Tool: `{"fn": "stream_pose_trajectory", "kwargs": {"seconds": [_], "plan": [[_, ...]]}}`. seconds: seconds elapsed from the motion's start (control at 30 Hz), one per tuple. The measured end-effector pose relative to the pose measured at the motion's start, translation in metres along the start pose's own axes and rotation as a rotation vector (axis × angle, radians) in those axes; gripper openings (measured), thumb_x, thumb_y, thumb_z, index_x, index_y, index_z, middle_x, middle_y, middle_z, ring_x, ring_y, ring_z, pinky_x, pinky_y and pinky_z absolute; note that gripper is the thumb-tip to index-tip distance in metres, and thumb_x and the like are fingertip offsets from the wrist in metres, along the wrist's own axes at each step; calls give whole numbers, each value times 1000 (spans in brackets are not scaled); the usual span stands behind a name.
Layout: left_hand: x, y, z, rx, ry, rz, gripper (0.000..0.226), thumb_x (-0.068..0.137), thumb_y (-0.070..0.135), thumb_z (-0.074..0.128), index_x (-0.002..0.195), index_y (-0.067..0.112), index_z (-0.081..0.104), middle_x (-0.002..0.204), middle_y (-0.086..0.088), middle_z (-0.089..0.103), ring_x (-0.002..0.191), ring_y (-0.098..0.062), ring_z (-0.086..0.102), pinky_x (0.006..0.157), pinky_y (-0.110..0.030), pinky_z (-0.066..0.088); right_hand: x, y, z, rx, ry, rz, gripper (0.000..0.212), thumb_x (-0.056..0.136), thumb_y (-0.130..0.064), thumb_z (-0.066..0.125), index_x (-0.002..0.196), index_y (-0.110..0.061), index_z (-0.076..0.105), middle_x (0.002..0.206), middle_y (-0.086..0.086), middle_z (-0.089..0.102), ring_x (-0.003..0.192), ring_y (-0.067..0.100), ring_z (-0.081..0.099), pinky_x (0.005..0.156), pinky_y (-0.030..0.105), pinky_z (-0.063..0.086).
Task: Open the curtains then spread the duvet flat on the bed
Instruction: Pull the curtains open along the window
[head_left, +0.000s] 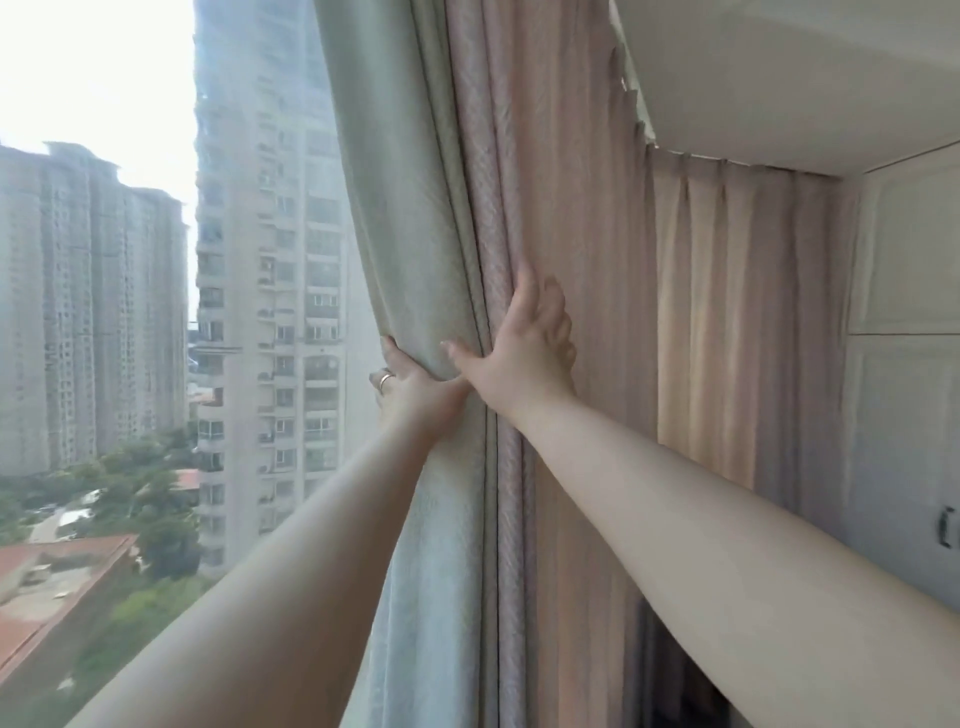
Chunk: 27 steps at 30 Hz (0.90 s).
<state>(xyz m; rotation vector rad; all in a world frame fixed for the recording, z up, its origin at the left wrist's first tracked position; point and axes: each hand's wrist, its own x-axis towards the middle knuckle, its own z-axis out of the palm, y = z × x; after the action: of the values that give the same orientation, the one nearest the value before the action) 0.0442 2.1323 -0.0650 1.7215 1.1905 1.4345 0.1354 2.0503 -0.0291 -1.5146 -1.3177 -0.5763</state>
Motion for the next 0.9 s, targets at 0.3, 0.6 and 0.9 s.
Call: {"fn": "stream_pose_trajectory", "kwargs": {"seconds": [0.3, 0.6, 0.9], "plan": [[88, -25, 123, 36, -68, 100, 91, 91, 62, 39, 150, 33, -24, 159, -11, 10, 142, -34, 25, 112, -54, 28, 65, 93, 83, -51, -88, 347, 133, 69, -63, 75, 152, -32, -24, 154, 15, 20, 139, 36, 30, 110, 56, 31], [159, -41, 228, -50, -196, 155, 99, 91, 58, 51, 150, 34, -25, 153, -21, 23, 139, -32, 32, 111, -49, 32, 118, 193, 134, -16, -30, 418, 128, 73, -58, 76, 154, -30, -20, 145, 15, 31, 134, 36, 37, 111, 48, 34], [233, -42, 346, -48, -225, 140, 101, 86, 59, 51, 142, 46, -31, 152, -15, 22, 130, -35, 42, 103, -54, 41, 187, 312, 170, 21, -63, 409, 131, 71, -55, 79, 153, -33, -21, 146, 12, 26, 135, 33, 36, 112, 47, 34]]}}
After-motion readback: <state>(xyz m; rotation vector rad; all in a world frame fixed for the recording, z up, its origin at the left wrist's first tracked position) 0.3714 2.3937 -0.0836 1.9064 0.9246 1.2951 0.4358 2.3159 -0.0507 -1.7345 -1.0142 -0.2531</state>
